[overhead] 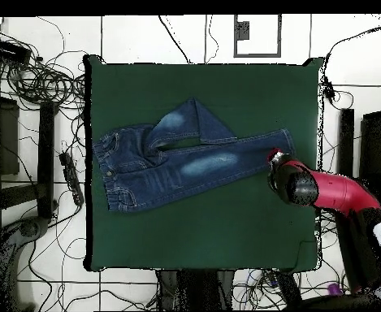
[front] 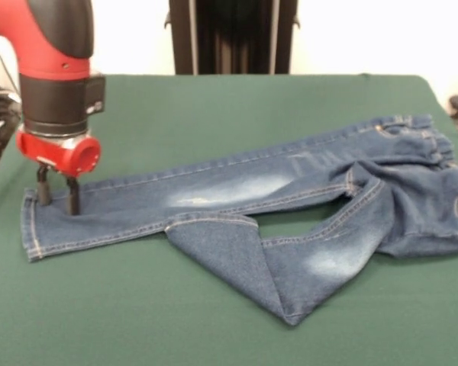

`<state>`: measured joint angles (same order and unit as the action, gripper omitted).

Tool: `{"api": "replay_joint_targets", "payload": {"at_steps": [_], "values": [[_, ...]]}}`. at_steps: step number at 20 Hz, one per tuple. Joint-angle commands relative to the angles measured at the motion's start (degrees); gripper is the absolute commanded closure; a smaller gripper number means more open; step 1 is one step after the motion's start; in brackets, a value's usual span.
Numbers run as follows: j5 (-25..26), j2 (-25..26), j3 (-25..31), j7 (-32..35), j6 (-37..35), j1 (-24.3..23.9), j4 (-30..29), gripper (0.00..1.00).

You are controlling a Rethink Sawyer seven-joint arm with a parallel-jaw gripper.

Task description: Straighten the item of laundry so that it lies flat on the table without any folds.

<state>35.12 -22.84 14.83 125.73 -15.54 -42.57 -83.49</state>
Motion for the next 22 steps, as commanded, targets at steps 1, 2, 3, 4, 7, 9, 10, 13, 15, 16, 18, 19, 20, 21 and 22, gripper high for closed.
{"api": "replay_joint_targets", "payload": {"at_steps": [1,2,3,4,7,9,10,13,15,16,18,19,20,21,22], "values": [[7.7,7.2,4.2,-22.1,-11.5,-3.6,9.0,0.0],[8.1,7.1,4.4,-21.9,-11.7,-3.6,9.0,0.0],[8.4,7.1,4.7,-21.9,-11.9,-3.8,9.1,0.0],[8.7,7.1,4.9,-21.8,-11.9,-3.9,9.2,0.0],[9.4,7.3,5.7,-22.3,-12.4,-4.5,9.5,0.0],[9.7,7.0,6.1,-22.7,-12.8,-5.0,9.4,0.0],[9.7,7.0,6.4,-23.0,-13.0,-5.2,9.4,0.0],[9.8,7.2,7.4,-24.4,-13.5,-6.1,9.8,0.0],[10.0,7.1,8.0,-25.2,-13.9,-6.7,9.9,0.0],[10.2,7.1,8.4,-25.5,-14.1,-7.0,9.9,0.0],[10.6,7.2,9.2,-26.2,-14.6,-7.9,10.1,0.0],[10.8,7.3,9.7,-26.5,-14.9,-8.3,10.3,0.0],[10.9,7.3,10.1,-27.0,-15.2,-8.6,10.4,0.0],[11.1,7.5,10.5,-27.4,-15.4,-9.0,10.5,0.0],[11.1,7.6,10.9,-27.9,-15.7,-9.4,10.7,0.0]]}}
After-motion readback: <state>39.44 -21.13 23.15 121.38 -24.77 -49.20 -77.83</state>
